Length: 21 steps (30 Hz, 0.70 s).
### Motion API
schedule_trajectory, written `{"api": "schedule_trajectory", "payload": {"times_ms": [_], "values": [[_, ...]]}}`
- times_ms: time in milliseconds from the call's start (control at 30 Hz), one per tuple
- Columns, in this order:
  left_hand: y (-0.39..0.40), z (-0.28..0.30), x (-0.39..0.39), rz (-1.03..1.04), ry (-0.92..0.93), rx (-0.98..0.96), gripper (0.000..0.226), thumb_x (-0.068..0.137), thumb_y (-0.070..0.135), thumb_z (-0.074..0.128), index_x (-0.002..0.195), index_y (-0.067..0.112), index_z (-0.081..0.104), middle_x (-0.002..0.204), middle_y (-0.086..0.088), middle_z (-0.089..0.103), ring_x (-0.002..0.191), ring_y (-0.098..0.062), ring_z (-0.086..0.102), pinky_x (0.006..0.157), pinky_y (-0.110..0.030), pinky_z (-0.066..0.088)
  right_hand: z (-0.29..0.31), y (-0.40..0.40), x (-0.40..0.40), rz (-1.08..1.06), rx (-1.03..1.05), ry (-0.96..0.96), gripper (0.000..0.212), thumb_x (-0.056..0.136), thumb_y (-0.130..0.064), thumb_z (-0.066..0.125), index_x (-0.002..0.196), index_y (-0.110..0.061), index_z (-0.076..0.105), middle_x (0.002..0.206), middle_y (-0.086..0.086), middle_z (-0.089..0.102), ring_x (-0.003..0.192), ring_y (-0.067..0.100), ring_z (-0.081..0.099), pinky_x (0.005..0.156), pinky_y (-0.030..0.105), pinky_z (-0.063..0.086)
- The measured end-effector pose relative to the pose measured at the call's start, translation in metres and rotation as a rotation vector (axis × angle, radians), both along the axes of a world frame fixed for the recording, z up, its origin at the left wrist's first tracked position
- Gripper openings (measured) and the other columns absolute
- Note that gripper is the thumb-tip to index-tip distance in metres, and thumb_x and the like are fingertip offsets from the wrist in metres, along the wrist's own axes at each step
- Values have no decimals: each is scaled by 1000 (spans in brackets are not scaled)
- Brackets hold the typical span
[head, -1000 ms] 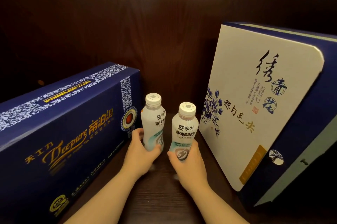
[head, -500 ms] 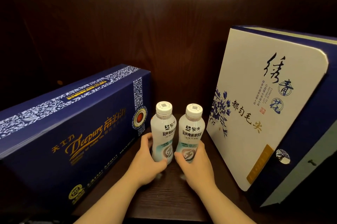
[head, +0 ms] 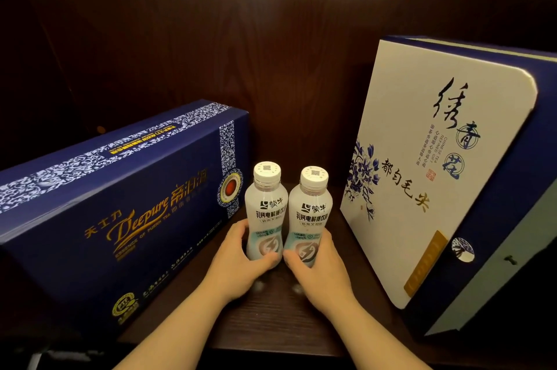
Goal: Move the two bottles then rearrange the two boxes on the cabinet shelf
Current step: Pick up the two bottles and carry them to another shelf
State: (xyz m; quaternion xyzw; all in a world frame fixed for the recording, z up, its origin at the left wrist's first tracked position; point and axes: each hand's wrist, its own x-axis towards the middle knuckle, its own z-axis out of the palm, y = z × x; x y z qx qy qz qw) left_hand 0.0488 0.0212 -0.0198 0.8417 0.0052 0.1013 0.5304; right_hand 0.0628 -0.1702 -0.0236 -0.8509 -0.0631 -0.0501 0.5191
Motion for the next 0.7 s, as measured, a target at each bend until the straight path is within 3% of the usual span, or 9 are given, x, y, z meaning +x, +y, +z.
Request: {"api": "schedule_trajectory", "payload": {"times_ms": [133,233,467,600,700], "values": [[2,-2,-4,19,22,-22,66,63,49,81,116,54,44,111,28,65,100,12,62,81,-15,50,5,-1,-4,33,-13,-4,49,74,-55,70,109,-68,38,108,-34,62,98,-13,61,64,11,49],[2,-2,-9,12,23,-13,62,66,49,79,116,54,43,111,37,61,100,11,63,77,-13,50,12,-1,-9,67,27,-19,52,74,-52,72,103,-79,38,108,-47,57,88,-18,63,57,6,50],[0,0,-9,19,-2,-20,56,69,51,80,114,56,47,109,39,63,97,11,64,78,-18,51,18,0,-13,75,65,-26,49,71,-54,71,101,-79,42,108,-47,59,92,-18,62,57,9,51],[-1,1,-9,25,-7,-51,54,70,46,80,114,56,51,110,34,67,98,7,66,80,-17,52,20,1,-12,73,67,-38,49,68,-53,69,100,-80,42,109,-49,58,100,-19,59,67,8,48],[-2,4,-11,29,-7,-70,52,71,43,79,114,55,53,110,32,68,98,5,67,78,-12,52,17,0,-11,83,88,-26,44,72,-45,72,102,-67,49,109,-45,61,100,-14,62,73,11,49]]}}
